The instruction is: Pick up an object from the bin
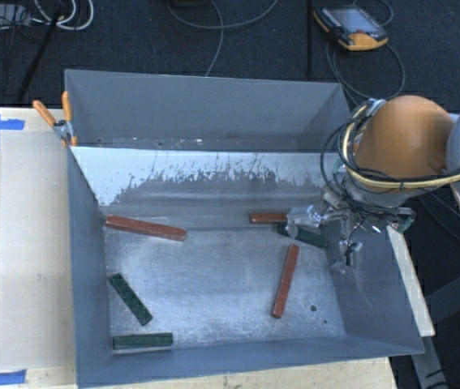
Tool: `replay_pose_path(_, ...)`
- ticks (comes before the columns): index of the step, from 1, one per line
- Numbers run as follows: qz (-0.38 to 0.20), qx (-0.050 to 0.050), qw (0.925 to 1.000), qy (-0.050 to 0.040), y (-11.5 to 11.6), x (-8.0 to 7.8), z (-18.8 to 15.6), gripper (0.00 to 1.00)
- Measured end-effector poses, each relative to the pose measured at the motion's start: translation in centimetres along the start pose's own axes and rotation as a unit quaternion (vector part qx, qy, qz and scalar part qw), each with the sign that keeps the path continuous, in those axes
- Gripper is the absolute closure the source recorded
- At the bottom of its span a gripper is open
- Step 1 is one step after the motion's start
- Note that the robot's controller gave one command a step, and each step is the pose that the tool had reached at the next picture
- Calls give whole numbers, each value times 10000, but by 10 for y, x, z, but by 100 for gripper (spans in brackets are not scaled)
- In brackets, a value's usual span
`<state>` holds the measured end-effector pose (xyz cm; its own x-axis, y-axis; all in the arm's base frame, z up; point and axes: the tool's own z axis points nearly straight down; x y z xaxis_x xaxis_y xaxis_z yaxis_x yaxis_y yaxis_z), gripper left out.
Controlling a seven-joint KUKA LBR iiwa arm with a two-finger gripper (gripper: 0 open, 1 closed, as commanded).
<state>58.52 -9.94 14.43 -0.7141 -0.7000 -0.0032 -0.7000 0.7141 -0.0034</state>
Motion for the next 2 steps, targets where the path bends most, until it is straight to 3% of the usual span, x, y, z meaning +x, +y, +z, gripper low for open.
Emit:
replay_pose_path(1,-2047,-50,9788,12,-1,-29,78,0)
replay_pose_path(2,-2018,-34,9794,1,-2,-30,75,100)
